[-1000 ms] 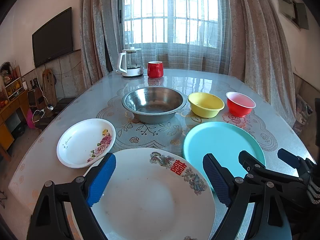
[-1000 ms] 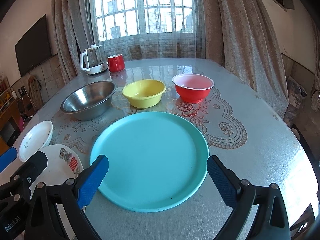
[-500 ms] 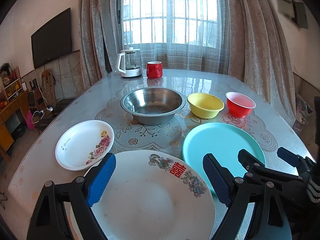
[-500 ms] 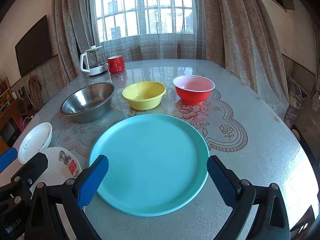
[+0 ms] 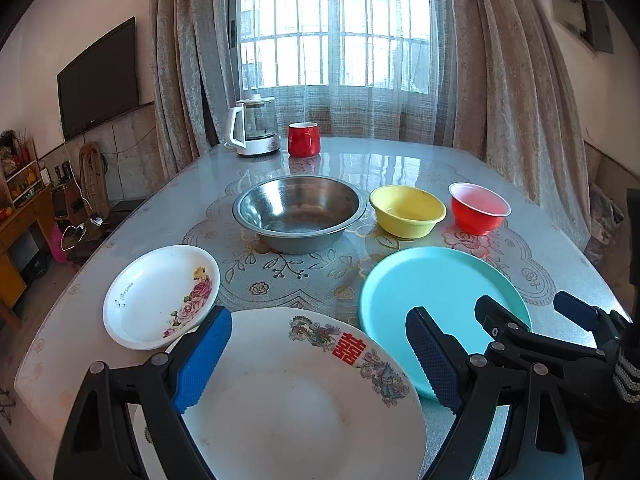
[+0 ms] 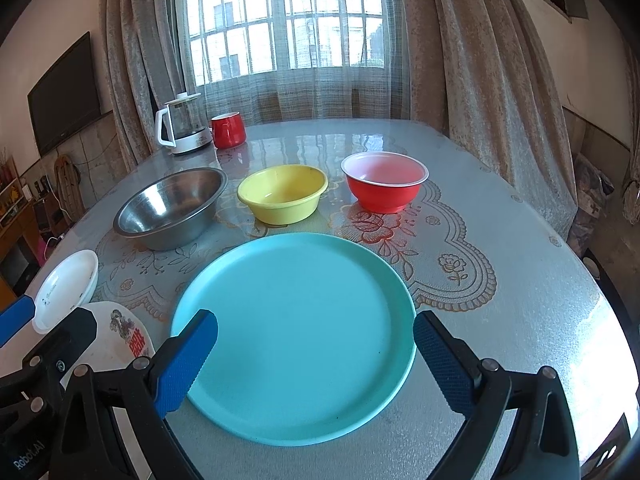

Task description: Organize plates and bowls

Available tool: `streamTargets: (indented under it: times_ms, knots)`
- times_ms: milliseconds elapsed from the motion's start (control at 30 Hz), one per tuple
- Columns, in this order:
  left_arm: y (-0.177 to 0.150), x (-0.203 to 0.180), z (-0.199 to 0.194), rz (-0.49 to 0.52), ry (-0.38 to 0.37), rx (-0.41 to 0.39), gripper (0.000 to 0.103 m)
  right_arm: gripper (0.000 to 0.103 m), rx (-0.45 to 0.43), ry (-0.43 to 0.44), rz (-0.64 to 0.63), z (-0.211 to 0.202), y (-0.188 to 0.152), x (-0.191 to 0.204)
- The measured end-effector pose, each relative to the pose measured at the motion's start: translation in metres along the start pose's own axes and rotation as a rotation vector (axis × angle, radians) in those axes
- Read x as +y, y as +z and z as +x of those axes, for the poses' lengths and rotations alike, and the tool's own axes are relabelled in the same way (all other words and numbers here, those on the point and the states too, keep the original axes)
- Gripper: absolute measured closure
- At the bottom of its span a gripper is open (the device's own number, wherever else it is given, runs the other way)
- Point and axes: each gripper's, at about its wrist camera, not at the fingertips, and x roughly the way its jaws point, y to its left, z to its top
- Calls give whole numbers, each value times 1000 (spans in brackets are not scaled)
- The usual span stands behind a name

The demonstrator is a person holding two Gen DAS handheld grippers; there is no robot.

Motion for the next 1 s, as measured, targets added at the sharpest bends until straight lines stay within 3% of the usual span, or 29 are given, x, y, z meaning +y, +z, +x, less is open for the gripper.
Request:
streamTargets:
  times_ms: [367,467,567,667,733,833,1000]
  knots:
    - [4,-5,12,16,-41,39,14,3,13,14,6,5,1,-7]
    - [12,-1,20,16,-123,92,14,8,28,42,17,8,2,-14]
    - [27,5,29,15,-204,130,28,12,44,65,57,9,4,-33]
    - [38,8,43,31,-235,170,43,27,67,74,97,12,2,-56]
    - [44,6,52,62,-254,194,50,44,86,61,112,15,0,-69]
    - [48,-1,67,105,-273,240,62,61,127,61,146,21,-5,-88]
    - [45,-20,95,178,-302,331,75,68,199,99,190,34,-13,-104]
